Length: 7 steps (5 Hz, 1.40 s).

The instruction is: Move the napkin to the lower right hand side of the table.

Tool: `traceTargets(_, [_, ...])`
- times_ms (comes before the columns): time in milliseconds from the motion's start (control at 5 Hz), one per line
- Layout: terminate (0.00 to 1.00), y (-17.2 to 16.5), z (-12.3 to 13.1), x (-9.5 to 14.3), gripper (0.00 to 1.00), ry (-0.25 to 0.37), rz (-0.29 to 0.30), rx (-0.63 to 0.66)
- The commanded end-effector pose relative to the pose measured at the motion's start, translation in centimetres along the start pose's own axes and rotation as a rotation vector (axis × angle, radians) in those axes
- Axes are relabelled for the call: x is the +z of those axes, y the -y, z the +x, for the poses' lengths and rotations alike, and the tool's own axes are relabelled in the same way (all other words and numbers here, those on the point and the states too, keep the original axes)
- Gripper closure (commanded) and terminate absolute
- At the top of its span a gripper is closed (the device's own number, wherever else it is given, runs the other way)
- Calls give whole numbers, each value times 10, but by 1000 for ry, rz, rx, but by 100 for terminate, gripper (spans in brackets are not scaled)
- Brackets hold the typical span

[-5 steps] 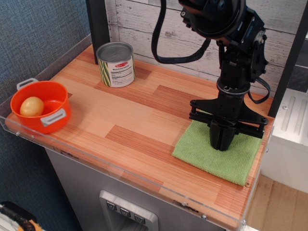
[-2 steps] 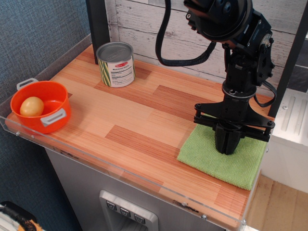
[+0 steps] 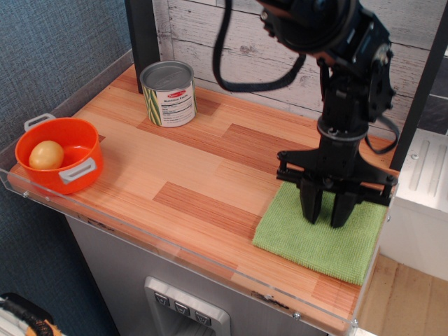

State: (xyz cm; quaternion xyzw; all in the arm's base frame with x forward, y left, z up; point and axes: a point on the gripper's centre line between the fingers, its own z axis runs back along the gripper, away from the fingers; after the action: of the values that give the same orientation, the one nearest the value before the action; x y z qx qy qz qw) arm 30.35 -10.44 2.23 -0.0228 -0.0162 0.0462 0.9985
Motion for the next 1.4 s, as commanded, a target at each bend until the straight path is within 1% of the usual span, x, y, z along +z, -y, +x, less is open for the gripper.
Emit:
traceTargets(0, [0,-2,4,49,0,112,-85,24])
traceTargets(200, [0,-1,4,63,0,136,-96,27])
traceTargets(400, [0,0,3,78,0,145,-128,34])
traceTargets(600, [0,-8,1,88,0,129,-89,68])
traceTargets(800, [0,-25,0,101,0,100,-12,95])
traceTargets(1000, [0,-50,2,114,0,64,25,135])
traceTargets(1200, [0,-66,10,125,0,77,22,151])
